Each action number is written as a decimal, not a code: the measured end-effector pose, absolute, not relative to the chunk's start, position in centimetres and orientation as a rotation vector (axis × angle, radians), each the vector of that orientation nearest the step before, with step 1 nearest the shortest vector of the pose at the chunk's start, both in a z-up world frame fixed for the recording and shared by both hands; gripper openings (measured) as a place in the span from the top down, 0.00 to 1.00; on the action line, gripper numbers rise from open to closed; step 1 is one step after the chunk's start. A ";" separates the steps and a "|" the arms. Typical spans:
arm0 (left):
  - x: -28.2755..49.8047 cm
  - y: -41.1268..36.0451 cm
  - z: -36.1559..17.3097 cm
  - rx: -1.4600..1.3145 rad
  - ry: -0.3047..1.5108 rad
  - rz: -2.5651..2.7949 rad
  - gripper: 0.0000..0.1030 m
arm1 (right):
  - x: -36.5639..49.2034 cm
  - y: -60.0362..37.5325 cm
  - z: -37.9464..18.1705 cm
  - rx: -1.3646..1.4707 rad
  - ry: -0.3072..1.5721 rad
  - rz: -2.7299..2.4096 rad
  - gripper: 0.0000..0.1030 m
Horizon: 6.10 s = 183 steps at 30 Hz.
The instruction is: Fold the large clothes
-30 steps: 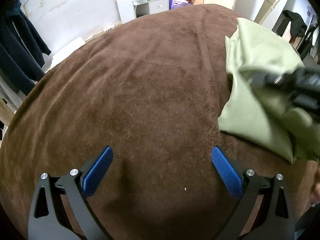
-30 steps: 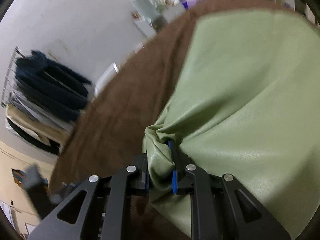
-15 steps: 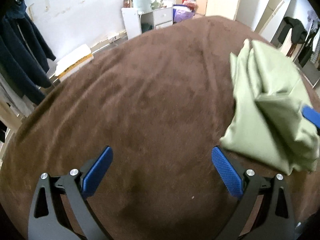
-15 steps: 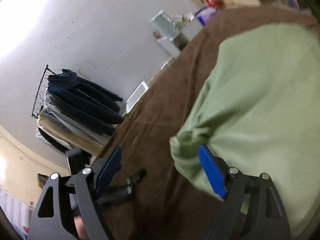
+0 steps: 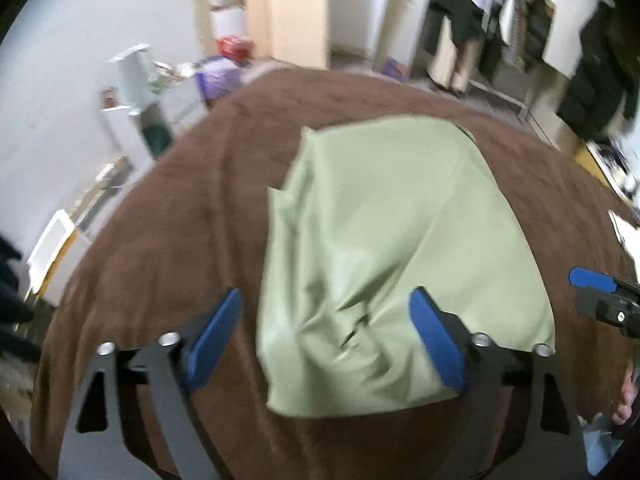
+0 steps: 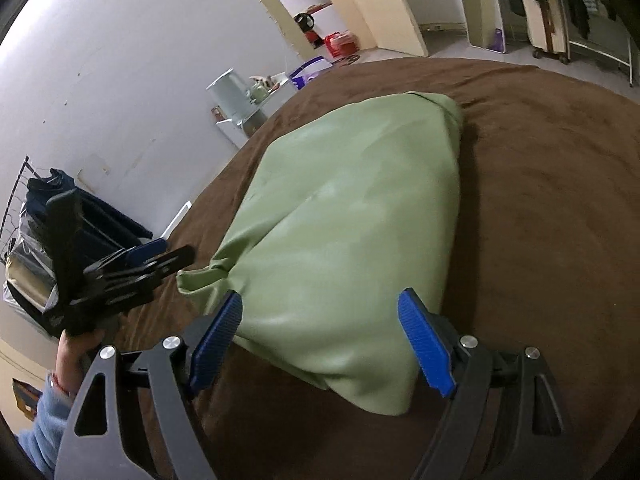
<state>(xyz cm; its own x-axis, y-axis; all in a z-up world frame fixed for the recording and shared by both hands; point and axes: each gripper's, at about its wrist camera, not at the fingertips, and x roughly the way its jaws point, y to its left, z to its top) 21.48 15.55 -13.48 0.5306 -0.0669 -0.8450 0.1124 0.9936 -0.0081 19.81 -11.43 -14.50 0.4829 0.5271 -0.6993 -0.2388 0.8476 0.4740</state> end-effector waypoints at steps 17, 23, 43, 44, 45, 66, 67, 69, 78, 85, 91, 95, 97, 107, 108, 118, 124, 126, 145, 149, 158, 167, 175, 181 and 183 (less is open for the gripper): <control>19.3 17.0 -17.0 -0.096 1.122 -0.158 0.58 | 19.7 -11.3 -17.8 0.289 1.029 0.457 0.22; 18.2 16.7 -17.4 -0.069 1.106 -0.172 0.77 | 19.8 -11.3 -17.9 0.293 1.031 0.453 0.22; 17.0 19.9 -19.9 -0.107 1.064 -0.096 0.86 | 19.5 -10.5 -19.6 0.270 1.092 0.444 0.15; 16.9 20.0 -20.2 -0.118 1.058 -0.099 0.86 | 19.3 -10.6 -19.4 0.266 1.074 0.429 0.15; 16.7 20.0 -20.3 -0.119 1.053 -0.100 0.85 | 19.0 -10.8 -18.4 0.256 1.031 0.422 0.15; 23.4 18.6 -16.3 -0.122 0.991 -0.306 0.77 | 19.6 -9.7 -16.5 0.195 0.979 0.464 0.15; 24.1 18.2 -16.8 -0.118 1.011 -0.324 0.78 | 19.6 -9.7 -16.6 0.196 0.982 0.464 0.15; 25.1 17.3 -17.7 -0.090 1.042 -0.322 0.79 | 19.6 -9.3 -16.7 0.198 0.983 0.461 0.15; 25.3 18.3 -17.6 -0.128 1.052 -0.269 0.66 | 19.8 -10.0 -17.2 0.221 0.994 0.462 0.15; 26.6 19.6 -20.0 -0.223 1.106 -0.306 0.93 | 19.8 -9.9 -17.5 0.232 1.002 0.464 0.15; 26.8 19.4 -17.8 -0.145 1.044 -0.296 0.95 | 19.7 -10.1 -17.4 0.252 0.998 0.454 0.15; 27.2 19.3 -19.1 -0.090 1.080 -0.271 0.95 | 19.7 -9.8 -17.8 0.244 1.009 0.447 0.15; 27.2 18.8 -20.4 -0.045 1.097 -0.257 0.94 | 19.7 -9.9 -18.0 0.249 1.017 0.446 0.15; 26.8 19.1 -21.4 -0.060 1.080 -0.265 0.87 | 20.3 -11.5 -18.1 0.284 1.008 0.433 0.15; 26.6 19.2 -21.1 -0.049 1.076 -0.277 0.79 | 20.6 -11.9 -18.1 0.303 1.008 0.443 0.15; 27.8 22.4 -20.0 -0.076 1.056 -0.285 0.15 | 24.9 -13.8 -21.2 0.463 1.079 0.526 0.11; 29.2 25.1 -22.6 -0.292 1.086 -0.358 0.22 | 25.8 -14.4 -23.5 0.595 1.085 0.573 0.08; 29.4 25.8 -23.3 -0.367 1.082 -0.388 0.29 | 26.0 -14.4 -24.3 0.639 1.087 0.601 0.07; 29.9 24.2 -25.6 -0.457 1.124 -0.541 0.40 | 27.9 -13.0 -24.2 0.617 1.091 0.695 0.05; 29.7 23.0 -25.2 -0.432 1.129 -0.573 0.40 | 28.3 -12.4 -24.4 0.597 1.094 0.694 0.05; 29.2 20.3 -22.4 -0.319 1.081 -0.561 0.39 | 28.3 -13.3 -24.8 0.599 1.088 0.710 0.11; 29.2 19.0 -20.3 -0.243 1.056 -0.575 0.35 | 28.7 -13.4 -25.0 0.600 1.084 0.725 0.12; 31.0 21.0 -25.4 -0.385 1.141 -0.489 0.34 | 28.8 -12.9 -24.8 0.568 1.088 0.691 0.21; 30.2 20.9 -24.7 -0.366 1.093 -0.456 0.62 | 28.5 -12.5 -24.3 0.540 1.081 0.641 0.39; 29.9 20.9 -24.2 -0.361 1.071 -0.448 0.70 | 28.5 -12.1 -24.0 0.511 1.078 0.629 0.43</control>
<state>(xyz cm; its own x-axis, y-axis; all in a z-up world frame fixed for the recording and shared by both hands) 29.88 20.93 -24.19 0.4049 -0.5159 -0.7549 0.1746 0.8540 -0.4900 28.55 -12.11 -23.97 0.3319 0.6915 -0.6417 -0.2187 0.7181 0.6607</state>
